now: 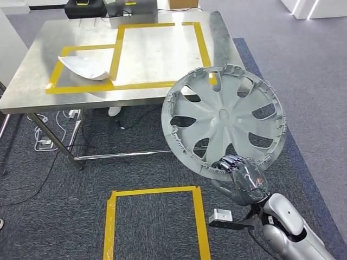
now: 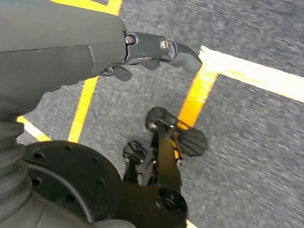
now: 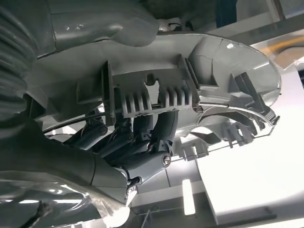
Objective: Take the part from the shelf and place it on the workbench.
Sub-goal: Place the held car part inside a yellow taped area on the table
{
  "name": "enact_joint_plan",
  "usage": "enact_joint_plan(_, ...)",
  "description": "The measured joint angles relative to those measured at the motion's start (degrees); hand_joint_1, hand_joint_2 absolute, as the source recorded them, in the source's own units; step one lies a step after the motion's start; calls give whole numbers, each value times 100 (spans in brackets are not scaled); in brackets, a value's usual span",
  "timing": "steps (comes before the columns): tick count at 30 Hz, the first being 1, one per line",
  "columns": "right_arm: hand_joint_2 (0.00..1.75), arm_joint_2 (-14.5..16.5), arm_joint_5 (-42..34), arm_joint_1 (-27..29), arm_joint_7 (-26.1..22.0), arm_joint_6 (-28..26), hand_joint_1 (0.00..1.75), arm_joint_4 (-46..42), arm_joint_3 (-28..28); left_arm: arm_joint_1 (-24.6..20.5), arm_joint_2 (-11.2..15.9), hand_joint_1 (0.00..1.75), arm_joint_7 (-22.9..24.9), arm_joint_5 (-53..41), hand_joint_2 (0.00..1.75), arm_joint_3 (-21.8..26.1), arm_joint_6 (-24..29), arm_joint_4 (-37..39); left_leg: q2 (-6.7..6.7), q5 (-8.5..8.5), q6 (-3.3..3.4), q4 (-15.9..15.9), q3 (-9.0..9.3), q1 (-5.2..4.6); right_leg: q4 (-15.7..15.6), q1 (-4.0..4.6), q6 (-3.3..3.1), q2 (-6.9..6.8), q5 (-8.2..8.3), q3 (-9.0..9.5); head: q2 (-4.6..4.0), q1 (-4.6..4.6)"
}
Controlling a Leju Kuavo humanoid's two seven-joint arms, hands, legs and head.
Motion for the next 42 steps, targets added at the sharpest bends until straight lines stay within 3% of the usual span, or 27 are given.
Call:
enact_joint_plan(4, 175, 7, -3, -20, -14, 3, 175, -9, -1, -1, 1, 0, 10, -3, 175, 0, -16, 3, -3, -159, 100, -328, 144, -18, -38, -2, 144, -7, -63, -24, 0, 2)
enact_joint_plan(6, 175, 10, -11, -25, -22, 9, 175, -20, -1, 2, 5, 0, 4, -5, 175, 0, -29, 3, -9, -164, 150, -422, 243, 10, 227, -7, 193, -11, -182, -165, 0, 31)
enact_joint_plan(9, 175, 11, -15, -23, -29, 13, 175, -21, 0, -5, 9, 0, -3, -6, 175, -1, -43, 3, -11, -230, 212, -455, 350, 9, 1336, -10, 224, -10, -427, -891, 1, 76)
enact_joint_plan(10, 175, 11, -12, -19, -34, 14, 175, -21, 2, -1, 8, 0, -3, -6, 175, 0, -44, 3, -12, -272, 220, -455, 399, 5, 1550, -9, 228, -10, -381, -1097, 1, 80)
enact_joint_plan(11, 175, 12, -11, -16, -38, 15, 175, -21, 3, 2, 7, 0, -3, -6, 175, 0, -45, 3, -14, -319, 222, -454, 460, 2, 1557, -8, 225, -11, -226, -1204, 1, 84)
enact_joint_plan(13, 175, 13, -18, -17, -45, 22, 175, -21, 4, 5, 7, 0, -3, -6, 175, 0, -51, 3, -22, -433, 209, -453, 614, 1, 981, -7, 202, -13, 338, -1110, 1, 96)
enact_joint_plan(14, 175, 14, -31, -26, -51, 32, 175, -17, 6, 3, 8, 0, 0, -6, 175, 0, -56, 3, -27, -491, 190, -450, 667, -10, 662, 1, 186, -16, 547, -984, 0, 102)
enact_joint_plan(15, 175, 16, -46, -41, -63, 43, 175, -15, 9, -3, 10, 0, 6, -6, 175, 0, -64, 3, -31, -542, 164, -441, 700, -20, 367, 9, 163, -17, 644, -849, 0, 107)
enact_joint_plan(19, 175, 40, -74, -92, -92, 75, 175, -10, 16, -36, 20, 0, 39, -6, 175, 0, -86, 5, -15, -642, 64, -452, 715, -29, 92, 20, 16, 9, 491, -672, 0, 93)
enact_joint_plan(21, 175, 61, -80, -111, -92, 87, 175, -7, 16, -47, 32, 0, 44, -6, 175, 0, -86, 5, -7, -773, -3, -243, 643, -22, 59, -6, -51, 1, 448, -606, 1, 83)
enact_joint_plan(22, 175, 73, -81, -122, -92, 92, 175, -3, 18, -50, 38, 0, 45, -6, 175, 0, -85, 5, -4, -896, -35, 36, 503, -10, 50, -15, -76, -9, 422, -569, 1, 75)
enact_joint_plan(24, 175, 89, -80, -134, -95, 97, 175, 5, 29, -45, 40, 0, 45, -6, 175, 0, -85, 5, -2, -1152, -85, 811, 49, 15, 48, -14, -103, -20, 357, -500, 1, 63)
enact_joint_plan(25, 175, 97, -80, -134, -97, 97, 175, 8, 37, -36, 42, 0, 46, -5, 175, 0, -84, 5, -1, -1179, -98, 1092, -145, 24, 48, -14, -103, -18, 321, -456, 1, 63)
enact_joint_plan(26, 175, 105, -79, -134, -99, 98, 175, 9, 46, -27, 44, 0, 46, -5, 175, 0, -84, 5, -1, -1087, -104, 1187, -257, 29, 48, -14, -100, -12, 281, -402, 1, 62)
enact_joint_plan(27, 175, 116, -79, -134, -101, 98, 175, 9, 52, -21, 46, 0, 47, -4, 175, 0, -84, 5, 0, -869, -99, 1050, -264, 32, 49, -15, -92, -7, 240, -338, 1, 60)
enact_joint_plan(29, 175, 142, -80, -138, -101, 99, 175, 10, 57, -18, 55, 0, 47, -4, 175, 0, -84, 5, 0, -322, -64, 394, -86, 29, 39, -14, -60, -5, 147, -222, 1, 61)
enact_joint_plan(30, 175, 154, -81, -152, -100, 99, 175, 14, 60, -18, 58, 0, 47, -4, 175, 1, -84, 7, -1, -152, -44, 92, 14, 19, 38, -6, -31, -3, 105, -176, 1, 62)
enact_joint_plan(31, 175, 162, -81, -170, -101, 98, 175, 17, 61, -21, 61, 0, 47, -5, 175, 1, -83, 8, 1, -104, -21, -121, 93, 8, 36, -1, 1, -2, 81, -163, 0, 61)
enact_joint_plan(34, 175, 174, -75, -210, -107, 92, 175, 24, 68, -24, 61, 0, 49, -10, 175, 0, -70, 10, 0, -200, 49, -312, 174, -2, 0, 0, 100, -2, 63, -170, 0, 51)
enact_joint_plan(36, 175, 184, -74, -213, -107, 89, 175, 23, 76, -18, 63, 0, 49, -16, 175, 0, -60, 10, -3, -210, 116, -371, 243, 22, 145, -3, 151, -9, -28, -241, 0, 62)
enact_joint_plan(38, 175, 189, -75, -211, -102, 85, 175, 23, 86, -22, 68, 0, 49, -22, 175, 0, -64, 10, -4, -248, 179, -401, 314, 31, 751, -1, 175, -12, -252, -572, 0, 79)
enact_joint_plan(40, 175, 191, -72, -208, -102, 82, 175, 25, 99, -21, 71, 0, 49, -36, 175, 0, -83, 10, -4, -308, 208, -401, 373, 24, 1473, 0, 185, -11, -410, -1052, 1, 84)
enact_joint_plan(41, 175, 192, -69, -207, -103, 82, 175, 25, 110, -18, 71, 0, 49, -43, 175, 0, -93, 10, -5, -346, 210, -400, 417, 22, 1622, 0, 186, -11, -355, -1202, 1, 84)
enact_joint_plan(42, 175, 192, -66, -209, -104, 82, 175, 25, 120, -15, 71, 0, 49, -49, 175, 0, -98, 10, -8, -388, 207, -400, 474, 21, 1541, 0, 179, -12, -177, -1238, 1, 86)
